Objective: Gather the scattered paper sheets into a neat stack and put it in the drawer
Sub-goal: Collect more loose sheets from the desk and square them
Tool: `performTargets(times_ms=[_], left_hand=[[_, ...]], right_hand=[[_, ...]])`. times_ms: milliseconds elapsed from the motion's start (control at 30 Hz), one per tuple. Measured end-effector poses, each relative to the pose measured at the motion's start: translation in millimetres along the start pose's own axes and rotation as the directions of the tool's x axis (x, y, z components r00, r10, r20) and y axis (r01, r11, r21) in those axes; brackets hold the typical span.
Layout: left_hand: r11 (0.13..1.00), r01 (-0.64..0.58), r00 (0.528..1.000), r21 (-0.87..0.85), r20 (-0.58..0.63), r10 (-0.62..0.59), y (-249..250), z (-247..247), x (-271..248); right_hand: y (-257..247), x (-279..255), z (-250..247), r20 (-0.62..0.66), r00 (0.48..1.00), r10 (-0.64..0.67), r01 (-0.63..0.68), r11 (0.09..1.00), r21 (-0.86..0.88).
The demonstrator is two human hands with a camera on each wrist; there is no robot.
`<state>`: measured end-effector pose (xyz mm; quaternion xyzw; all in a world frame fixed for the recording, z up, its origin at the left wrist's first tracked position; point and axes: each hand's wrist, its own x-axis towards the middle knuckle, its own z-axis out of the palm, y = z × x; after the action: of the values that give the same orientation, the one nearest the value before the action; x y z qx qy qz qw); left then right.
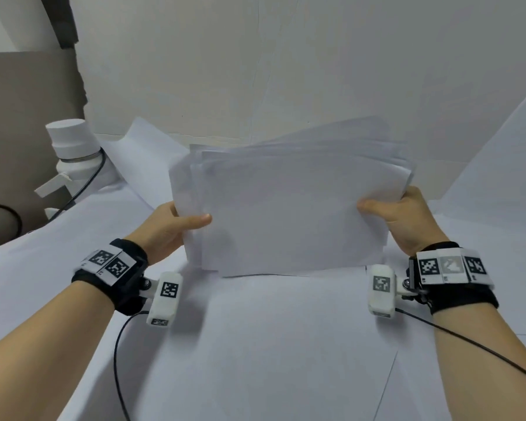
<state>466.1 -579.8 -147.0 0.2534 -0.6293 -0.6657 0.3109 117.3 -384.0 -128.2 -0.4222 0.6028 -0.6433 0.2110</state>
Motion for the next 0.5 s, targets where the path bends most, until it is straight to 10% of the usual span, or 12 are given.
performTargets(times_ms=[267,500], left_hand=[[0.987,-0.155,0.973,-0.039,-0.179,0.146,-3,24,1],[0.976,-0.195,0.965,0.092,-0.161,0.208,4,70,2]], right_hand=[[-4,-2,-10,0.077,0.997,0.011,-0.028,0.975,0.22],[-2,-4,9,0.059,0.998,-0.009,0.006,0.998,0.056]])
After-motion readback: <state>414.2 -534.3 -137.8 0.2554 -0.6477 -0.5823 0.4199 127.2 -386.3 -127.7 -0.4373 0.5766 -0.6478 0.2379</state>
